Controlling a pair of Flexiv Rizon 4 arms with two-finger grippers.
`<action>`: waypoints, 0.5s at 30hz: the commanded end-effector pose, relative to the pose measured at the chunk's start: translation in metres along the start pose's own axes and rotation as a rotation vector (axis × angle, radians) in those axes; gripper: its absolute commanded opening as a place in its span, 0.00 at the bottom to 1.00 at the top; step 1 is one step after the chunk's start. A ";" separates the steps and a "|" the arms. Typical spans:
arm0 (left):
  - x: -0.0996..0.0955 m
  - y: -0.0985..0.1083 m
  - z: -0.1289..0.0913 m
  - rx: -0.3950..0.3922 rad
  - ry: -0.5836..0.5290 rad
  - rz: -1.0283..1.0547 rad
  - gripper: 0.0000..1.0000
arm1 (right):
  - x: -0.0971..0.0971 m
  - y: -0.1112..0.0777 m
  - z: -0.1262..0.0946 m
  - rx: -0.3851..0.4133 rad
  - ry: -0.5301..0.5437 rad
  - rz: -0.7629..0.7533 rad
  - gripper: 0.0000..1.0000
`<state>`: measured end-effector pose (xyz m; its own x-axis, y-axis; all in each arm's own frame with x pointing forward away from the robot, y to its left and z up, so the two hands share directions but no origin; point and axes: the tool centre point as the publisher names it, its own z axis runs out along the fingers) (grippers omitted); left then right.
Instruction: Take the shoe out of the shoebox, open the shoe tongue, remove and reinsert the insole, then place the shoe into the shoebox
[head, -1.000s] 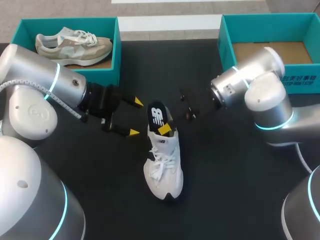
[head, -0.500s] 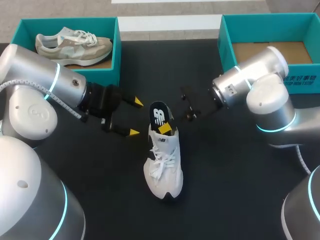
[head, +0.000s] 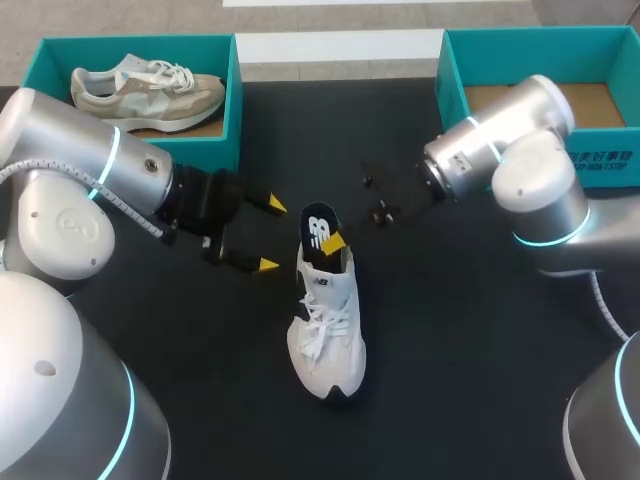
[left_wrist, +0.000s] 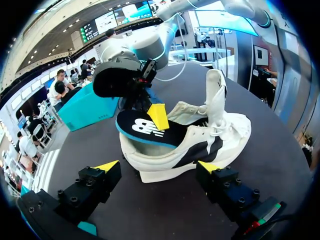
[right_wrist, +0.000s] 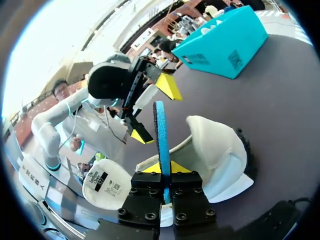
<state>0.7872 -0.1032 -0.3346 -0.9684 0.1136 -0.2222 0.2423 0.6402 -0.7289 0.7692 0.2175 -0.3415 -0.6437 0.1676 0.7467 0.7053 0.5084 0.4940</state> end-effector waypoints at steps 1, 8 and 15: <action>0.001 0.000 0.000 -0.002 0.000 0.000 1.00 | 0.001 -0.003 0.004 0.027 -0.015 0.031 0.00; 0.001 0.000 0.000 -0.002 0.000 0.000 1.00 | 0.008 -0.024 0.014 0.036 -0.002 0.089 0.00; 0.001 0.000 0.000 -0.002 0.000 0.000 1.00 | 0.010 -0.034 0.022 0.043 0.010 0.119 0.00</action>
<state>0.7872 -0.1032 -0.3346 -0.9684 0.1136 -0.2222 0.2423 0.6402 -0.7289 0.7387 0.2181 -0.3549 -0.5534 0.2175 0.8040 0.7613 0.5237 0.3823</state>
